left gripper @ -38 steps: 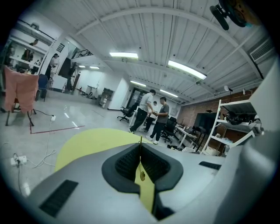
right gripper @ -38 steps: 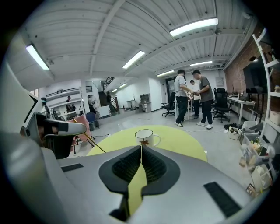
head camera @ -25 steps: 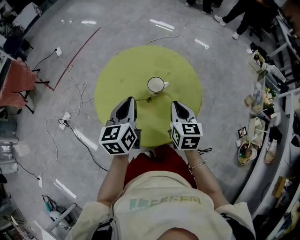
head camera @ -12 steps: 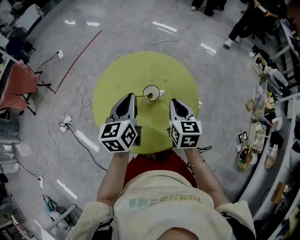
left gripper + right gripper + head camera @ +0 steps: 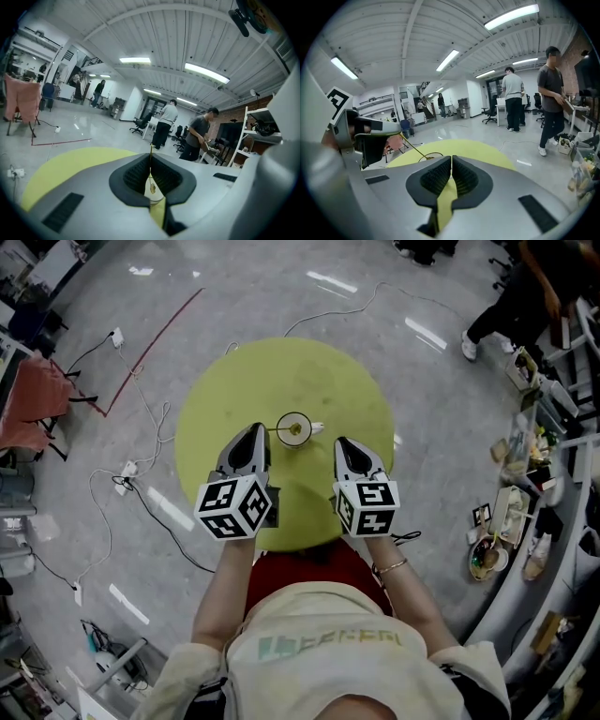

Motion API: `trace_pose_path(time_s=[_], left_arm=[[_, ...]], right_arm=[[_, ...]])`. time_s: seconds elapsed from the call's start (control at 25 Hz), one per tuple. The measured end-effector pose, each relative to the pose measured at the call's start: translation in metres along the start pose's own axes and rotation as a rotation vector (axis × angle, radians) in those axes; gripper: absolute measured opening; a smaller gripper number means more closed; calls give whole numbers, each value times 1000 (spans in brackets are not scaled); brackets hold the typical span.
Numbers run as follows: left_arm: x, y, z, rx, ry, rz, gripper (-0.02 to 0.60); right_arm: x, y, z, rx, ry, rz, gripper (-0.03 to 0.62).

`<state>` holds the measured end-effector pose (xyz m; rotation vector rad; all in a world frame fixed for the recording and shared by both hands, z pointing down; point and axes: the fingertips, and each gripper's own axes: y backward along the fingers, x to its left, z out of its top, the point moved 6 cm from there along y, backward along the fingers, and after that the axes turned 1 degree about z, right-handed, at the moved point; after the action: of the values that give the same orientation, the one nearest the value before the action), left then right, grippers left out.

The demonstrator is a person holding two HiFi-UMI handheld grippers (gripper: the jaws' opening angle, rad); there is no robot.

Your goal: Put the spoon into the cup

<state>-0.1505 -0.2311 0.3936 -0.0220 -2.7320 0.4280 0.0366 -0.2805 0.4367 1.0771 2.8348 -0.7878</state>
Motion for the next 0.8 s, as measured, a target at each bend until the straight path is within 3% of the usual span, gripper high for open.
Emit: trace_pose_path(time_s=[0.8], left_arm=[[10,-41,-32,94,16,51,25]], right_arm=[[-19,-34,-17,86,-9,37,37]])
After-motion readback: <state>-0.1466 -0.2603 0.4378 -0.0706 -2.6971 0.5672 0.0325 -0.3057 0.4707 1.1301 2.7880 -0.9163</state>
